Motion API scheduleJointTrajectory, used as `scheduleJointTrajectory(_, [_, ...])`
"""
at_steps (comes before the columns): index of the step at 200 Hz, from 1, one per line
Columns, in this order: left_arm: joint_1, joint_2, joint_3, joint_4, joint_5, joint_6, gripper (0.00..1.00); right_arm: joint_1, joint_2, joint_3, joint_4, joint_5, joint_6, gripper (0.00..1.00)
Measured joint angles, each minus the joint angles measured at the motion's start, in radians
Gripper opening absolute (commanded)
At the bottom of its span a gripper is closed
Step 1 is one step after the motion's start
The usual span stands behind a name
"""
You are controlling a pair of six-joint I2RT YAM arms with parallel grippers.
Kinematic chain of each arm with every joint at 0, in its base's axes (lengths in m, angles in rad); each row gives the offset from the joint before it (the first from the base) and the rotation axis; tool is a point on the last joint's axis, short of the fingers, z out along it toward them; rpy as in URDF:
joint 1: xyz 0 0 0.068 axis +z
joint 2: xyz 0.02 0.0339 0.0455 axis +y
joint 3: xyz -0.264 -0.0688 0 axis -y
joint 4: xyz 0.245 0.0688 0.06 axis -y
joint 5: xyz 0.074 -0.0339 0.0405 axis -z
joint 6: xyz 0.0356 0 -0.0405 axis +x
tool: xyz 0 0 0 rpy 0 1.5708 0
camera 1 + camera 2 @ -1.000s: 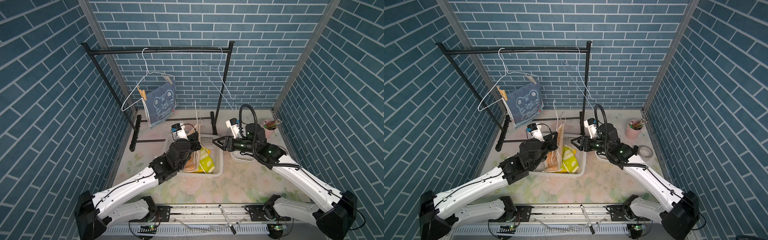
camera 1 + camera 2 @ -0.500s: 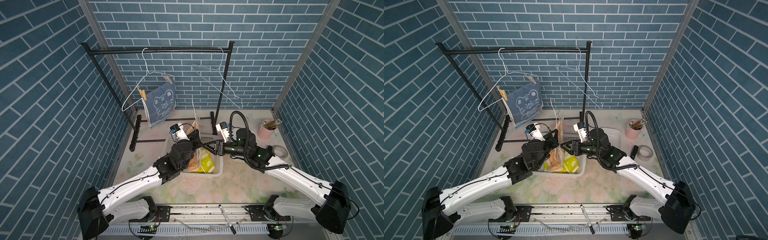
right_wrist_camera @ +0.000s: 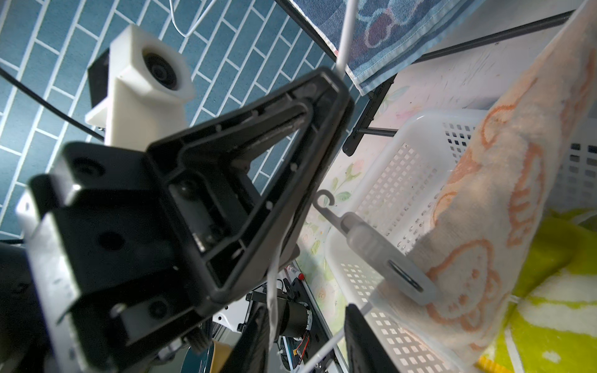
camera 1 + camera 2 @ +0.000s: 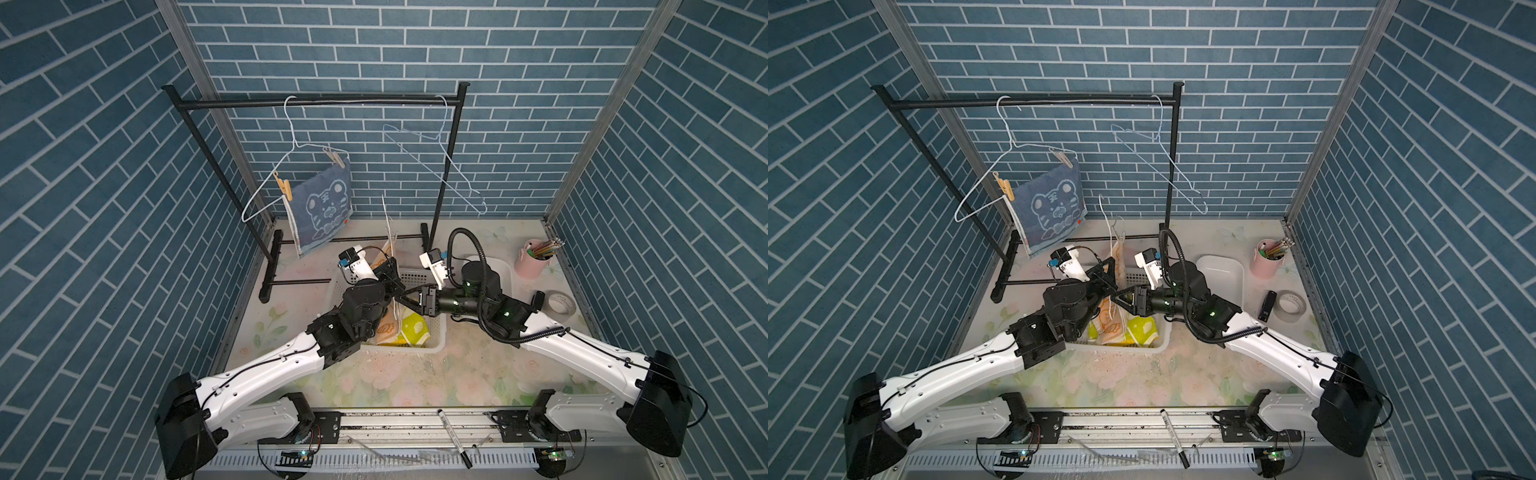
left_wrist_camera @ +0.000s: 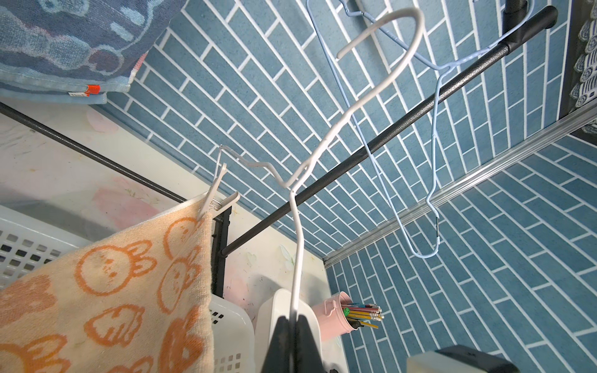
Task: Remove the clothespins securing towels to the hanger
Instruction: Pick up the hanger from the clothesline.
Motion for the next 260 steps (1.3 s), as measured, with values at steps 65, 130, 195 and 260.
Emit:
scheduleJointTrajectory(65, [0.000, 0.009, 0.000, 0.000, -0.012, 0.000, 0.00, 0.027, 0.047, 0.001, 0.064, -0.013, 0.018, 0.31])
scheduleJointTrajectory(130, [0.000, 0.011, 0.000, -0.008, -0.015, 0.000, 0.11, 0.035, 0.054, 0.004, 0.082, -0.023, 0.049, 0.00])
scheduleJointTrajectory(195, [-0.003, -0.080, 0.000, -0.063, -0.016, 0.151, 0.63, 0.025, 0.035, 0.004, 0.003, -0.028, 0.046, 0.00])
scheduleJointTrajectory(260, [-0.002, -0.350, -0.048, -0.162, 0.035, 0.546, 0.66, -0.051, 0.009, 0.014, -0.082, -0.128, 0.040, 0.00])
